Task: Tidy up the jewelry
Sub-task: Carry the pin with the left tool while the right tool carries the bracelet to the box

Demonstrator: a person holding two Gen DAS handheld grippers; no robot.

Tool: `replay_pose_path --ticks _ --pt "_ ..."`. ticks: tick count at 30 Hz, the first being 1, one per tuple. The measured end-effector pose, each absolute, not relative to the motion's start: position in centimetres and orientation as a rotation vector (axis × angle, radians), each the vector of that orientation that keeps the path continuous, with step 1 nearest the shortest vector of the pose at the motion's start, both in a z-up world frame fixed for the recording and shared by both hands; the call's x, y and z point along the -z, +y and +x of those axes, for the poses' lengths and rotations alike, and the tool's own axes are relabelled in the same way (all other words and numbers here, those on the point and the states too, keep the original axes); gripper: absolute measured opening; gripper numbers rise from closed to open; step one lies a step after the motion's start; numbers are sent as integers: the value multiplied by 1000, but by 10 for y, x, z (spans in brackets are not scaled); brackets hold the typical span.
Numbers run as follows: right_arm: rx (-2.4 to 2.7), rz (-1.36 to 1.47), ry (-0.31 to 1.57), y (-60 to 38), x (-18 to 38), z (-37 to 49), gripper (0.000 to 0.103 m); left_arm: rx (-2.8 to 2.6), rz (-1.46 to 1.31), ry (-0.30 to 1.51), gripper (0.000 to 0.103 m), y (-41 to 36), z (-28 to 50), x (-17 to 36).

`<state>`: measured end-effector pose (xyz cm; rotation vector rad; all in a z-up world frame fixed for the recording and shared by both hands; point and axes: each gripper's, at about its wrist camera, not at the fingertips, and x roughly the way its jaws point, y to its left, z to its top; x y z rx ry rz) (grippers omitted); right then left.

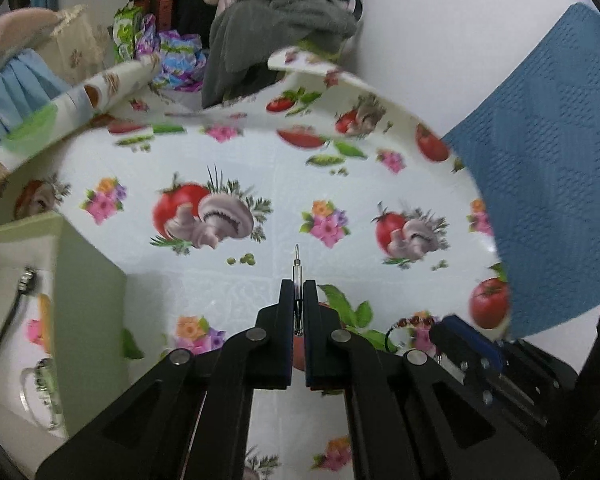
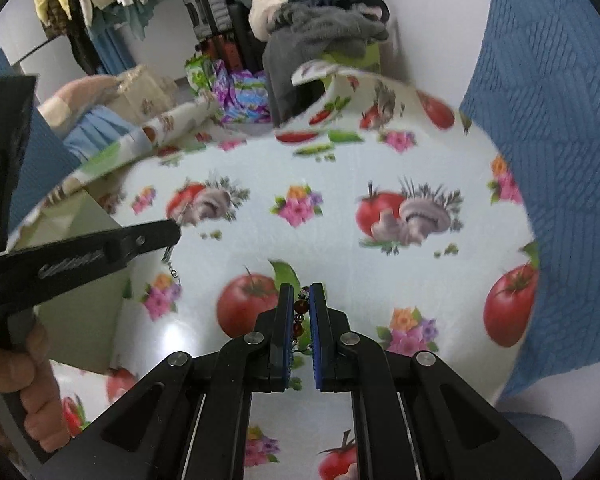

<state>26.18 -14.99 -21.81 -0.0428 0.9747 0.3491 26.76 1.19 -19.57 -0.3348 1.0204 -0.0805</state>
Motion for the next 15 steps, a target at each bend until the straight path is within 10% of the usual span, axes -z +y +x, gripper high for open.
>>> replay_pose_path --ticks 15 --pt "-408 -53 809 -109 89 261 6 83 -349 880 3 62 233 76"
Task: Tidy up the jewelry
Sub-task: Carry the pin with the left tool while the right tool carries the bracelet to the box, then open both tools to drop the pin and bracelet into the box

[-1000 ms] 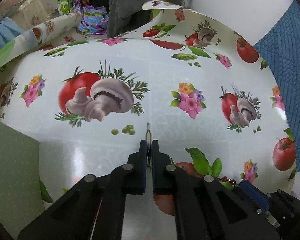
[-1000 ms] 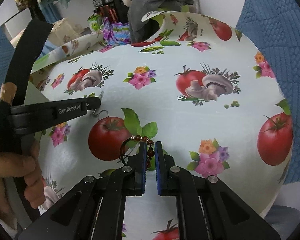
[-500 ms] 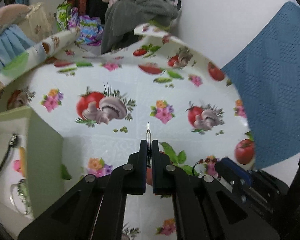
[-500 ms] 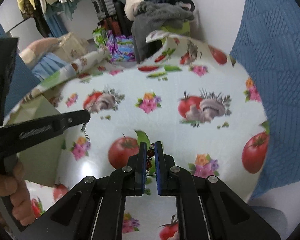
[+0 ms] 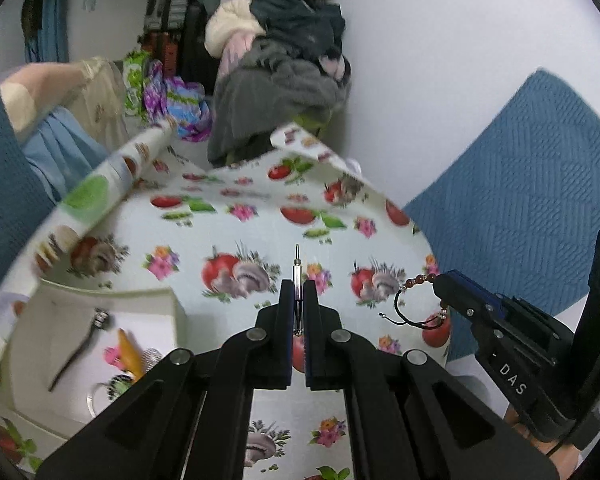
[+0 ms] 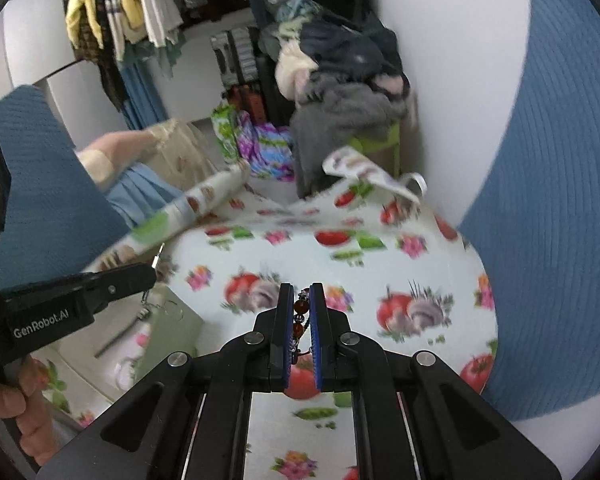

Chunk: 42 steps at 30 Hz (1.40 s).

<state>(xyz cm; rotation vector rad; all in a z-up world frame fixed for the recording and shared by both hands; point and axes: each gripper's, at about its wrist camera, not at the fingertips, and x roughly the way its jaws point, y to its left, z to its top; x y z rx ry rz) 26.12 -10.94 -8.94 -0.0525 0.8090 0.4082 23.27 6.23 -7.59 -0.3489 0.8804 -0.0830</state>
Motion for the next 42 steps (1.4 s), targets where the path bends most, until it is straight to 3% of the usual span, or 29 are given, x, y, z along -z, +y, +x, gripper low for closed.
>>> replay_pose_path --ticks 10,14,28,42 --pt "-507 -63 694 -42 18 246 6 37 -299 782 3 120 196 14" --pt "-549 -53 688 -13 17 233 6 7 -279 762 3 144 178 12" --pt "-654 -96 857 86 102 199 6 -71 -338 852 3 214 143 93" --pt "-667 -164 1043 113 185 199 6 -76 -425 1024 3 238 134 186"
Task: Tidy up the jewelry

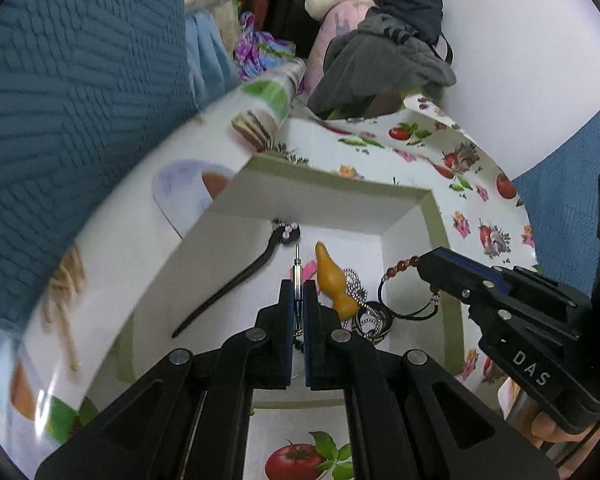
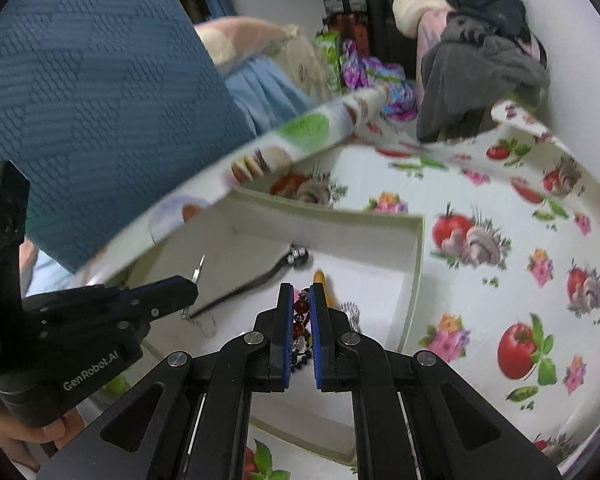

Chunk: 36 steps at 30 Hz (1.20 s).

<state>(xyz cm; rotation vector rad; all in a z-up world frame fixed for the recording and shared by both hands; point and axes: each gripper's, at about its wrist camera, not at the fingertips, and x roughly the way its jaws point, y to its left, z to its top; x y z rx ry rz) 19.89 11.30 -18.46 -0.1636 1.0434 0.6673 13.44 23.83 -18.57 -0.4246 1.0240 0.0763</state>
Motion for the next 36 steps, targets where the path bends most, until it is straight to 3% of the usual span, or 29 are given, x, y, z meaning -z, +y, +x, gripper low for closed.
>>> replay_pose_path --ticks 4,6,7,9,12,13,16,19,22,26,36 --pt "-678 -150 1077 108 192 201 8 -77 -436 1026 4 240 135 185" --pt "-671 -151 1071 106 188 202 16 -77 -432 1027 4 240 134 181" --pt "-669 -144 1064 103 184 203 27 -82 -430 1026 4 239 134 179" --pt "-667 -131 1054 98 177 205 29 -95 -430 1025 8 240 134 173" --pt "-669 -113 1015 90 157 207 33 -108 -426 979 41 239 127 150" --pt "-668 -105 995 86 146 207 40 -116 -421 962 50 239 126 143" --pt "-671 -94 934 78 117 205 51 -113 -400 903 52 234 118 111" --pt "-660 -99 842 67 77 197 72 -123 -363 842 64 227 107 76" --pt "-667 -76 761 53 43 187 80 -141 -324 771 74 221 94 44" --pt "-651 -54 674 35 7 175 103 -165 -293 680 80 214 75 7" --pt "-644 -5 553 5 -40 136 103 -188 -270 580 83 196 32 -31"
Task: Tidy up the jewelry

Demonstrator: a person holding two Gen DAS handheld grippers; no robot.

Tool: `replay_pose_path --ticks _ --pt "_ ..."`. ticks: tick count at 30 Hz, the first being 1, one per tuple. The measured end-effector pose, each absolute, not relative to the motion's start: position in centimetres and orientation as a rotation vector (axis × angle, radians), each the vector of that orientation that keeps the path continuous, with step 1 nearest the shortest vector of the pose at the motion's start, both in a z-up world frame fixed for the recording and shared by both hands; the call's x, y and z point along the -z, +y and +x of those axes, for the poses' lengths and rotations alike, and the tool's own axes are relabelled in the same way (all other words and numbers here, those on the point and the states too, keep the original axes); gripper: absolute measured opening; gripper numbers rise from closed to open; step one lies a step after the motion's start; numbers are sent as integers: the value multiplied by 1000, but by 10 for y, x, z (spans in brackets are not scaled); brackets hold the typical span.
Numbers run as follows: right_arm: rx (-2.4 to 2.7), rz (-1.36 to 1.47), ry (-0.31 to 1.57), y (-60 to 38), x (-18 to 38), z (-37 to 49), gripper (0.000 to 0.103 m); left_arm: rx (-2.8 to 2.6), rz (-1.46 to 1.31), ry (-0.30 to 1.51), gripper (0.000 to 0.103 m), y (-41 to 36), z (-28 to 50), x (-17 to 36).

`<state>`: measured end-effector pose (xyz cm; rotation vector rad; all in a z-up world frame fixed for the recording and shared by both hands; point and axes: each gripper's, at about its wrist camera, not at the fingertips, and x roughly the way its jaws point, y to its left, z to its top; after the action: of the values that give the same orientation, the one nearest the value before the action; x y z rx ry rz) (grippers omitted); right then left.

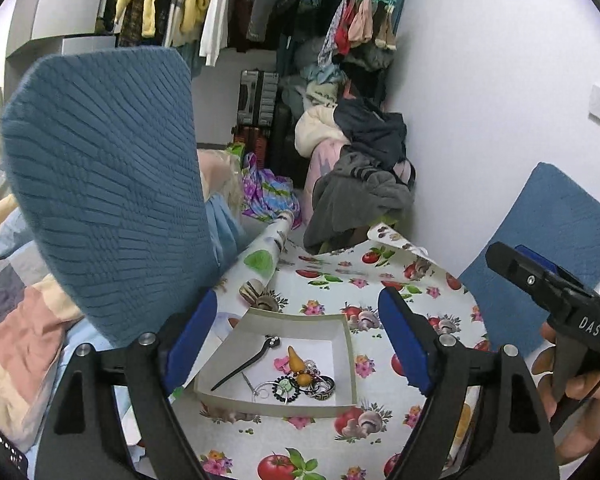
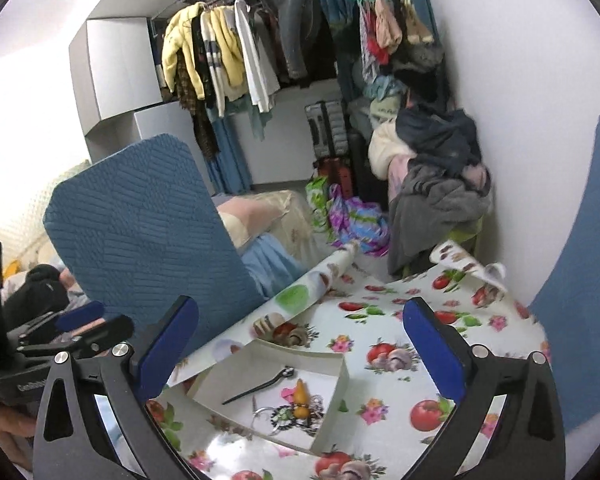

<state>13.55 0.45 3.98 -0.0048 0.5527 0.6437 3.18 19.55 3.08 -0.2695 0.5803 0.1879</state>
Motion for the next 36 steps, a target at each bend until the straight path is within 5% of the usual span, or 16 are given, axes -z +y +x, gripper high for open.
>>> replay_pose_path --ticks 36 --pt "-508 -75 611 -33 34 49 103 -267 -214 683 84 164 -7 26"
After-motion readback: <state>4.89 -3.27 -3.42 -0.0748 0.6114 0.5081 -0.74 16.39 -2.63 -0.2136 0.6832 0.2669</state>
